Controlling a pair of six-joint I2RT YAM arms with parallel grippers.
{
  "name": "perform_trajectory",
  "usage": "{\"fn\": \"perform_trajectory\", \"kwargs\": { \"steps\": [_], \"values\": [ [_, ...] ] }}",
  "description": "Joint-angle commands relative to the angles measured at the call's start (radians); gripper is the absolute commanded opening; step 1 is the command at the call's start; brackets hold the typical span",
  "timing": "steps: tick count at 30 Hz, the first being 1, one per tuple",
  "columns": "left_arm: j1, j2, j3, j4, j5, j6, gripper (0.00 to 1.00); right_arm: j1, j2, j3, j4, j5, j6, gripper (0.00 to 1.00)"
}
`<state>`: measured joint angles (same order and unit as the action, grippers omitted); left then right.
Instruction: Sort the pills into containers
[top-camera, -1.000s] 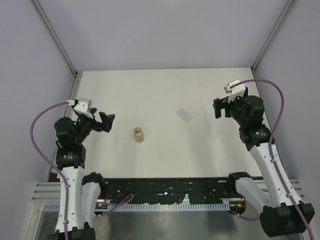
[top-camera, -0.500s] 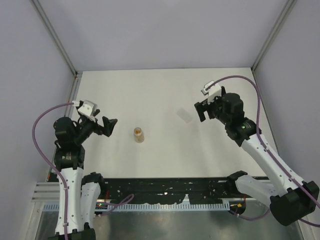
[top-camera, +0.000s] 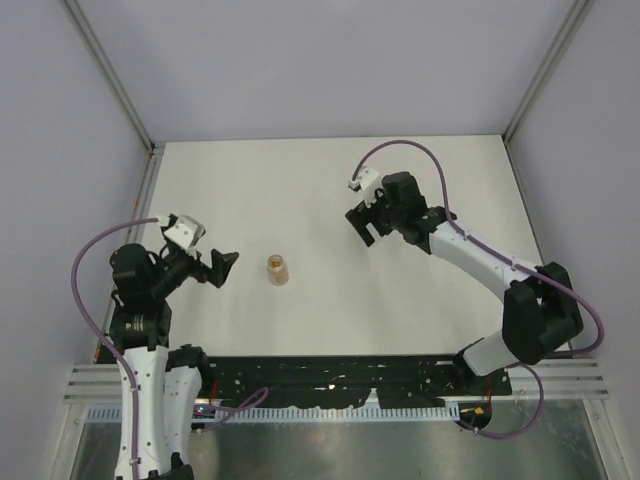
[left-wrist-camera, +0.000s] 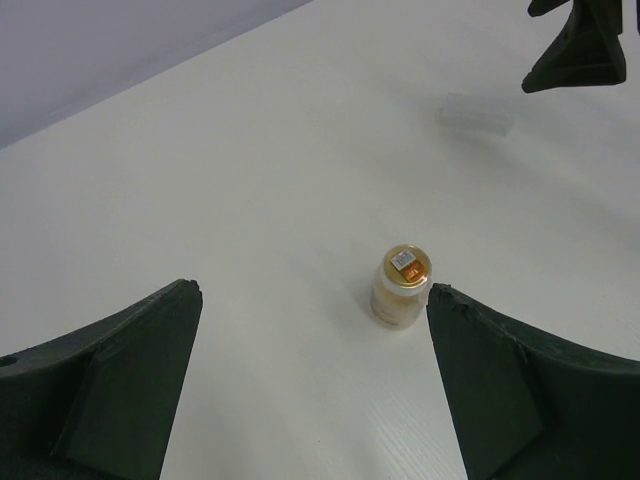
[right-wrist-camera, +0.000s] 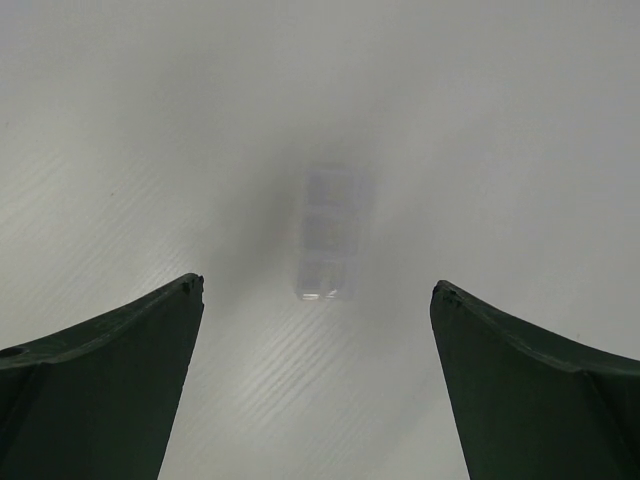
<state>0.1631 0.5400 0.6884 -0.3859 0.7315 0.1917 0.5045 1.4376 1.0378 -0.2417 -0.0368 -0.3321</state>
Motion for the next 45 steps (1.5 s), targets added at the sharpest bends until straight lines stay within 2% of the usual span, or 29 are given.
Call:
{"fn": "perform_trajectory", "kwargs": {
  "steps": [1,9,14,24,33,35,39,41,45],
  "values": [
    [-0.002,-0.015,-0.001,-0.034,0.029,0.043,0.99,0.0,0.113,0.093,0.028,-0.044,-0.018,1.0],
    [-0.002,-0.014,0.019,-0.054,0.062,0.038,0.99,-0.018,0.27,0.128,0.004,-0.051,-0.048,0.92],
    [-0.004,-0.011,0.033,-0.061,0.074,0.038,0.99,-0.07,0.345,0.182,-0.07,-0.135,-0.042,0.86],
    [-0.007,-0.003,0.065,-0.061,0.088,0.031,0.99,-0.107,0.432,0.252,-0.171,-0.19,-0.058,0.71],
    [-0.01,0.006,0.095,-0.054,0.105,0.011,0.99,-0.109,0.475,0.275,-0.212,-0.173,-0.061,0.59],
    [-0.016,0.012,0.103,-0.05,0.105,0.002,0.99,-0.109,0.478,0.28,-0.212,-0.16,-0.061,0.54],
    [-0.031,0.031,0.132,-0.027,0.106,-0.061,0.99,-0.109,0.459,0.304,-0.245,-0.173,-0.068,0.35],
    [-0.04,0.051,0.161,-0.012,0.098,-0.119,0.99,-0.11,0.422,0.326,-0.28,-0.201,-0.073,0.28],
    [-0.077,0.104,0.224,0.022,0.037,-0.27,0.99,-0.106,0.289,0.363,-0.369,-0.293,-0.082,0.22]
  ]
}}
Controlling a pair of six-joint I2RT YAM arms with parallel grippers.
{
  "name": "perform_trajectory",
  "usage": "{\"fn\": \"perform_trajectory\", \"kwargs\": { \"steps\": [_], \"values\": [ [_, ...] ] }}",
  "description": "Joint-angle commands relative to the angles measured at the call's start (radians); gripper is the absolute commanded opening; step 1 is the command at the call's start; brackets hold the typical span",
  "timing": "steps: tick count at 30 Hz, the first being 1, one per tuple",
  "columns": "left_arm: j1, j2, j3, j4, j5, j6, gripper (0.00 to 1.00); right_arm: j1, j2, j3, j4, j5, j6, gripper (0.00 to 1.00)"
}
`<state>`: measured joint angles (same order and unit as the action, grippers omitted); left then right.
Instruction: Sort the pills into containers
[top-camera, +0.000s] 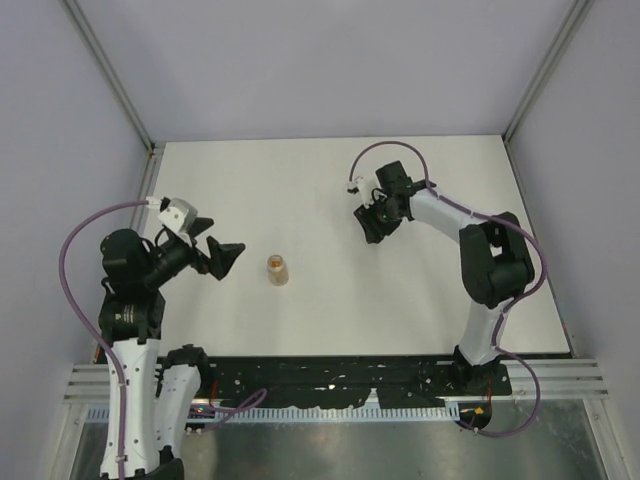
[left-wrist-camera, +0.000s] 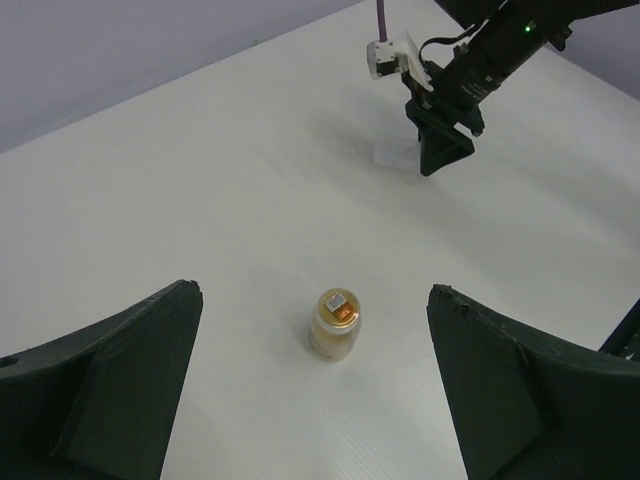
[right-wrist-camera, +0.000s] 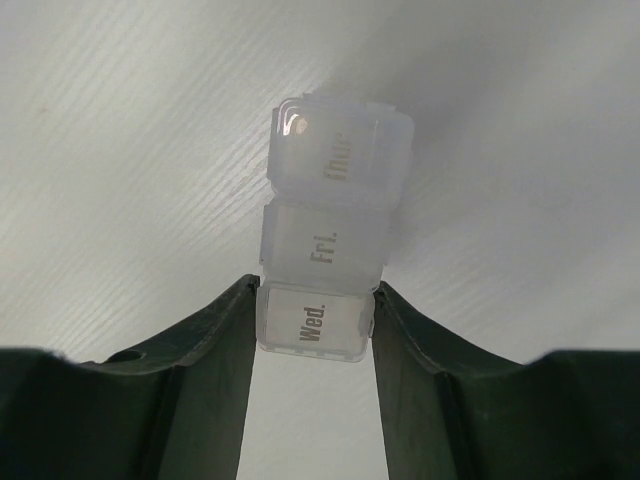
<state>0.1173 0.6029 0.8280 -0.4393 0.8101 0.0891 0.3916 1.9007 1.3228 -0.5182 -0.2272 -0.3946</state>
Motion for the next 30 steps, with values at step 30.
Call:
{"fn": "perform_trajectory", "kwargs": {
  "steps": [30],
  "values": [
    [-0.511,0.655,0.517,0.07,-0.006,-0.583,0.99,0.329,-0.585,0.13,-0.192,-0.147,-0.085,0.19]
  ]
}}
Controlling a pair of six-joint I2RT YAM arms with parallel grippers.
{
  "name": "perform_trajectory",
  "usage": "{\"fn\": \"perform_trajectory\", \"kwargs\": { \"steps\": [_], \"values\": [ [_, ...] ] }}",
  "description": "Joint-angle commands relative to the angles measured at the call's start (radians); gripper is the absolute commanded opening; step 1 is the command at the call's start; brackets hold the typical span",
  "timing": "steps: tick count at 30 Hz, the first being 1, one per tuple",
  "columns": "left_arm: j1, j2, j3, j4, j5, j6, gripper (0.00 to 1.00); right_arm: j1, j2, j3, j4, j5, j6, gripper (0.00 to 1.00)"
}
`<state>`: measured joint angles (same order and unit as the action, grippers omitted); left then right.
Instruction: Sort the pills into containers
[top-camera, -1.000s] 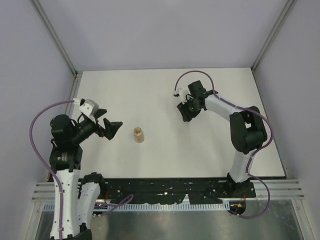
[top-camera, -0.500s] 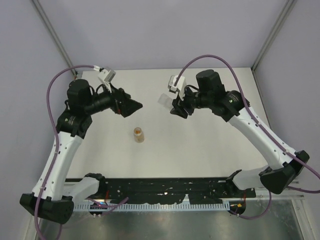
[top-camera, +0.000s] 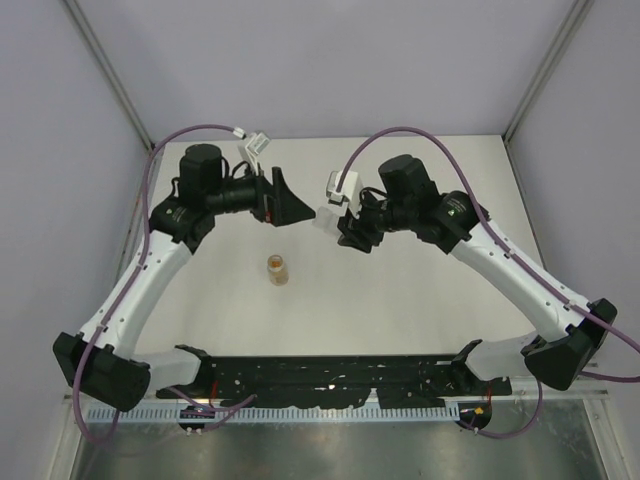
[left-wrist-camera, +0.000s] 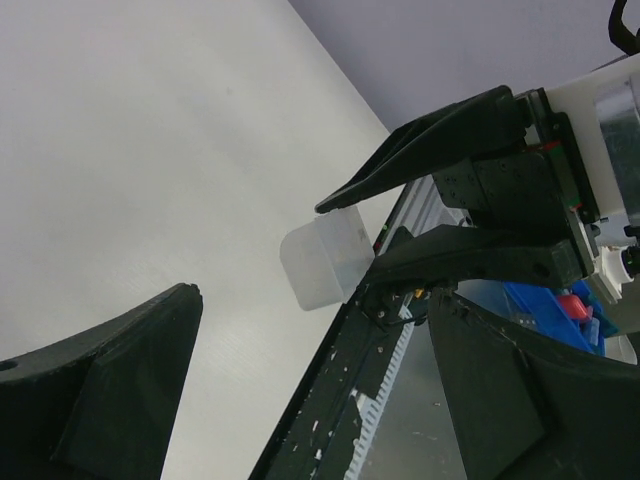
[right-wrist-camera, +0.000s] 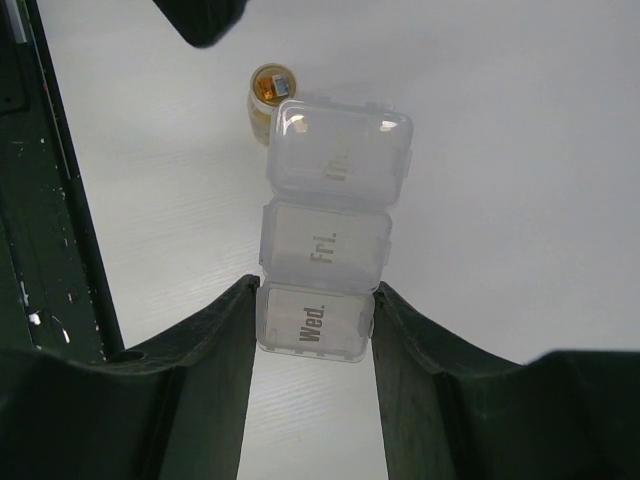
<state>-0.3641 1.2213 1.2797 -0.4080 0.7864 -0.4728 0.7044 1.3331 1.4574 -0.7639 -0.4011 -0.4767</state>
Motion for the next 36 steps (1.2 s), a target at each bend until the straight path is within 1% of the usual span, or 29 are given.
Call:
{"fn": "perform_trajectory", "kwargs": {
  "steps": [1,5,9,14,16,19,22,24,27,29,30,31,34,36],
  "values": [
    [-0.036,0.053,0.076,0.035,0.019,-0.021,0.99,0.018,-0.015,-0.005,0.057,0.03,-0.003,0.19],
    [-0.065,0.115,0.116,0.005,0.019,0.002,0.92,0.029,-0.011,-0.009,0.064,0.044,-0.003,0.19],
    [-0.088,0.153,0.119,0.003,0.034,0.005,0.88,0.032,-0.012,-0.014,0.071,0.056,-0.005,0.19],
    [-0.102,0.182,0.115,-0.002,0.065,0.002,0.77,0.032,-0.015,-0.023,0.084,0.07,-0.003,0.19],
    [-0.107,0.185,0.109,0.001,0.07,0.003,0.71,0.03,-0.017,-0.031,0.093,0.087,-0.003,0.19],
    [-0.118,0.19,0.102,0.003,0.076,0.005,0.59,0.032,-0.017,-0.04,0.101,0.1,-0.002,0.18],
    [-0.124,0.198,0.102,-0.002,0.073,0.007,0.4,0.032,-0.018,-0.042,0.109,0.108,0.004,0.18],
    [-0.125,0.201,0.102,-0.002,0.071,0.005,0.31,0.033,-0.02,-0.04,0.112,0.116,0.009,0.18],
    [-0.127,0.207,0.104,-0.002,0.071,0.003,0.2,0.033,-0.023,-0.035,0.112,0.119,0.012,0.19],
    [-0.127,0.211,0.104,0.0,0.071,0.002,0.11,0.033,-0.025,-0.034,0.112,0.12,0.016,0.19],
    [-0.127,0.21,0.101,0.003,0.07,-0.001,0.04,0.033,-0.026,-0.032,0.112,0.122,0.019,0.21],
    [-0.127,0.21,0.098,0.006,0.071,-0.003,0.0,0.033,-0.025,-0.031,0.112,0.126,0.026,0.23],
    [-0.127,0.19,0.061,0.043,0.066,-0.018,0.0,0.033,-0.031,-0.028,0.112,0.139,0.038,0.45],
    [-0.127,0.164,0.014,0.104,0.068,-0.041,0.0,0.032,-0.037,-0.031,0.112,0.151,0.052,0.53]
  ]
}}
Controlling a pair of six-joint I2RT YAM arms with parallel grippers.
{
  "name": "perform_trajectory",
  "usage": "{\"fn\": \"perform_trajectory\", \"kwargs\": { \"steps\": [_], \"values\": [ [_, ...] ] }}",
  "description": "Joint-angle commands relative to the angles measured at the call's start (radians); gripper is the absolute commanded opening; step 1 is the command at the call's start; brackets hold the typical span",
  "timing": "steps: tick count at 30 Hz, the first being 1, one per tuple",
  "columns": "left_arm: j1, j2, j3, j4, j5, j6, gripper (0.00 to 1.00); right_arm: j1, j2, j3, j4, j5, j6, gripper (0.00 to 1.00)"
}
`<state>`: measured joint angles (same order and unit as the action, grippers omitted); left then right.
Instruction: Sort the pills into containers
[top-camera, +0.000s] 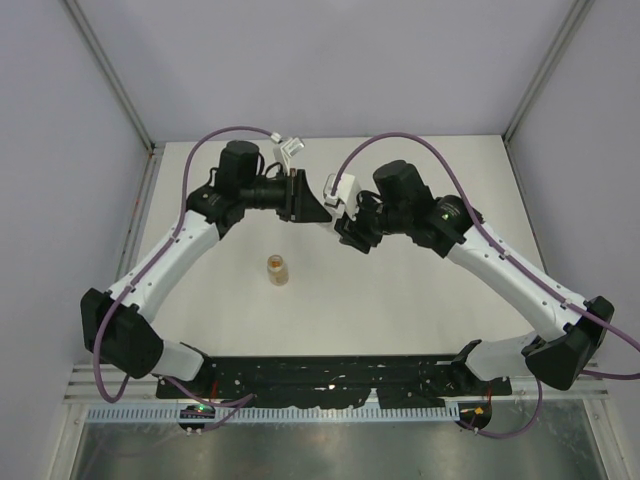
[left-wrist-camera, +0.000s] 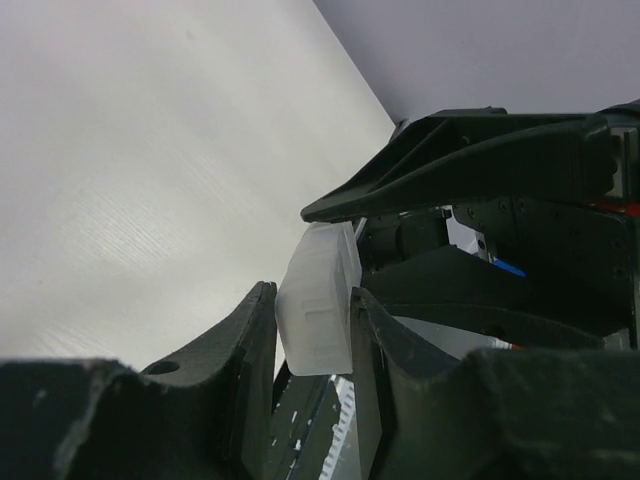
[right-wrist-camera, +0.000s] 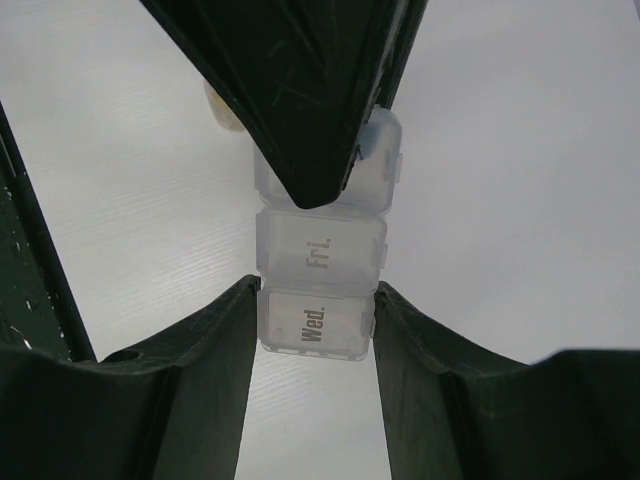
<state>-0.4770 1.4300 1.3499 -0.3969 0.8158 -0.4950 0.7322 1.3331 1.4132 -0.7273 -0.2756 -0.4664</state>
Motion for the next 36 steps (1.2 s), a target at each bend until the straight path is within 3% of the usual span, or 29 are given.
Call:
{"fn": "perform_trajectory", "kwargs": {
  "steps": [1,5,11,13,22,28,36],
  "values": [
    [-0.014,-0.057,-0.076,0.125,0.037,-0.028,0.0,0.006,-0.04,0.01,0.078,0.035,0.043,0.54],
    [-0.012,-0.086,-0.101,0.147,0.033,-0.031,0.0,0.004,-0.052,-0.003,0.095,0.055,0.06,0.5],
    [-0.008,-0.117,-0.139,0.187,0.002,-0.063,0.0,0.006,-0.061,-0.025,0.108,0.07,0.071,0.31],
    [-0.003,-0.126,-0.149,0.19,-0.013,-0.073,0.0,0.006,-0.061,-0.028,0.109,0.078,0.071,0.29],
    [0.043,-0.143,-0.207,0.256,-0.03,-0.177,0.0,0.006,-0.072,-0.059,0.152,0.19,0.074,0.29],
    [0.048,-0.154,-0.235,0.267,-0.061,-0.204,0.0,0.024,-0.068,-0.069,0.181,0.271,0.074,0.35],
    [0.084,-0.157,-0.265,0.267,-0.113,-0.25,0.0,0.047,-0.069,-0.079,0.201,0.369,0.066,0.33]
  ]
}}
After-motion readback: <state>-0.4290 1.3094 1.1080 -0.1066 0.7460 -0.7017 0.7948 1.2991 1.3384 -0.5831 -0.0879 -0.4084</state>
